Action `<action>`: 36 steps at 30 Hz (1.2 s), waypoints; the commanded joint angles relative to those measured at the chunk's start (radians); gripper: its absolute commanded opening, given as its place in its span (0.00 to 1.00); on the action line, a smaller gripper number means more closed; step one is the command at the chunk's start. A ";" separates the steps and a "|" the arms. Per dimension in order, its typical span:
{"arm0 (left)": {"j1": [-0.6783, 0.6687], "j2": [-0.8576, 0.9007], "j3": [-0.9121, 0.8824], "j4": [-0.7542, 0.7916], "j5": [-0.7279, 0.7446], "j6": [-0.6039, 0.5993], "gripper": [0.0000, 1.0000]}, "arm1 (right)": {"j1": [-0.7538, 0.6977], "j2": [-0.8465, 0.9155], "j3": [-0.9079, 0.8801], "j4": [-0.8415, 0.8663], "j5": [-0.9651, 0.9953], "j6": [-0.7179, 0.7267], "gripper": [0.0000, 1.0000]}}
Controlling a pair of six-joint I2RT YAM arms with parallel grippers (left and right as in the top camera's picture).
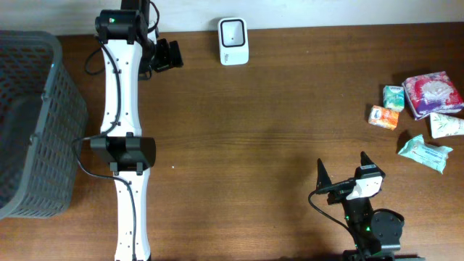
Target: Scan the item barcode
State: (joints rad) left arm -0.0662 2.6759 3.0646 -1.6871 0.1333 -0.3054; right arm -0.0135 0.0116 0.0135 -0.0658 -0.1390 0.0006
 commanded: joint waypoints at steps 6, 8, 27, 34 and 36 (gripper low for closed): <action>-0.073 -0.070 -0.061 -0.001 0.007 0.098 0.99 | -0.006 -0.008 -0.008 -0.002 0.004 0.008 0.99; -0.093 -0.222 -0.333 0.080 -0.076 0.098 0.99 | -0.006 -0.008 -0.008 -0.002 0.004 0.008 0.99; -0.093 -1.830 -2.413 0.969 -0.245 0.165 0.99 | -0.006 -0.008 -0.008 -0.002 0.004 0.008 0.99; -0.051 -2.222 -2.785 1.374 -0.173 0.165 0.99 | -0.006 -0.008 -0.008 -0.002 0.004 0.008 0.99; -0.021 -2.303 -2.851 1.453 -0.174 0.165 0.99 | -0.006 -0.008 -0.008 -0.002 0.004 0.008 0.99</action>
State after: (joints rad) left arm -0.1207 0.4541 0.2813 -0.3004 -0.0544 -0.1562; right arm -0.0135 0.0109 0.0135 -0.0643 -0.1390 0.0006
